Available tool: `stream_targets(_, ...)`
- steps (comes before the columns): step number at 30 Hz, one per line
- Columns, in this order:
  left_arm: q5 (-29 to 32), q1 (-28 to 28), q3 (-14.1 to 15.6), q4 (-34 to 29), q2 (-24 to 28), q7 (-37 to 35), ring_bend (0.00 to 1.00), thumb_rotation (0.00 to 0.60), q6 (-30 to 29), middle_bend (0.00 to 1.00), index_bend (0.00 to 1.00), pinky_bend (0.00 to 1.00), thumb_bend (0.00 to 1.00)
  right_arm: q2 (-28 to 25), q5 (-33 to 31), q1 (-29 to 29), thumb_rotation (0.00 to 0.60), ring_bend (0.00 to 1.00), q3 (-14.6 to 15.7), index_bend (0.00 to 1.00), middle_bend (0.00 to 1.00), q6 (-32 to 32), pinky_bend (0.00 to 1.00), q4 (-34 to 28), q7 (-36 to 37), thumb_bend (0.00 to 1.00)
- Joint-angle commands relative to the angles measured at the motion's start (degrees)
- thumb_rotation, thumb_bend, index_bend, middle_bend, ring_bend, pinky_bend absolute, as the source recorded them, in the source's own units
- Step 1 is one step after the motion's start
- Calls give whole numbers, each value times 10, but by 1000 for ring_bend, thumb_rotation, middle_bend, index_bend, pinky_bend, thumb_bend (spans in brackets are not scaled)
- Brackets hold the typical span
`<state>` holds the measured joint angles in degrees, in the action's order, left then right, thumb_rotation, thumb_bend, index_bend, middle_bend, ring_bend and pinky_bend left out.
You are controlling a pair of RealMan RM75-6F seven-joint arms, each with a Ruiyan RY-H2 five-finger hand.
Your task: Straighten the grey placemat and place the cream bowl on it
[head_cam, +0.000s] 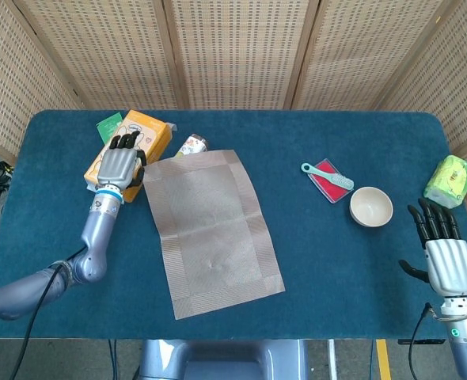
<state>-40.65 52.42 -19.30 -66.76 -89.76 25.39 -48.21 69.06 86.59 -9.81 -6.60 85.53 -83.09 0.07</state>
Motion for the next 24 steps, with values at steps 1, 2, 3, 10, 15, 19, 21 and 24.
stream_targets(1, -70, -38, -10, -53, 41, -91, 0, 600, -37, 0, 0, 0, 0, 0, 2, 0, 600, 0, 2, 64, 0, -1, 0, 0, -1, 0)
stream_targets(2, -93, -59, -11, -77, 59, -119, 0, 600, -61, 0, 0, 0, 0, 0, 6, -1, 600, 0, 5, 64, 0, -3, 0, 0, -3, 0)
stream_targets(3, -108, -74, -8, -97, 75, -135, 0, 600, -74, 0, 0, 0, 0, 0, 10, -2, 600, 0, 7, 64, 0, -4, 0, 0, -3, 0)
stream_targets(10, -163, -181, 29, -224, 184, -164, 0, 600, -179, 0, 0, 0, 0, -5, 79, -21, 600, 0, 47, 68, 0, -28, 0, 16, -2, 0)
stream_targets(15, -184, -256, 67, -300, 251, -168, 0, 600, -239, 0, 0, 0, 0, -14, 153, -56, 600, 0, 83, 80, 0, -65, 0, 21, -2, 0)
stream_targets(19, -222, -305, 101, -330, 270, -161, 0, 600, -293, 0, 0, 0, 0, -14, 199, -91, 600, 0, 104, 95, 0, -104, 0, 10, 2, 0)
stream_targets(21, -238, -323, 113, -338, 270, -154, 0, 600, -317, 0, 0, 0, 0, -10, 212, -104, 600, 0, 108, 106, 0, -117, 0, 5, -4, 0)
stream_targets(24, -257, -351, 130, -351, 266, -145, 0, 600, -352, 0, 0, 0, 0, 5, 238, -132, 600, 0, 108, 123, 0, -138, 0, -7, -20, 0)
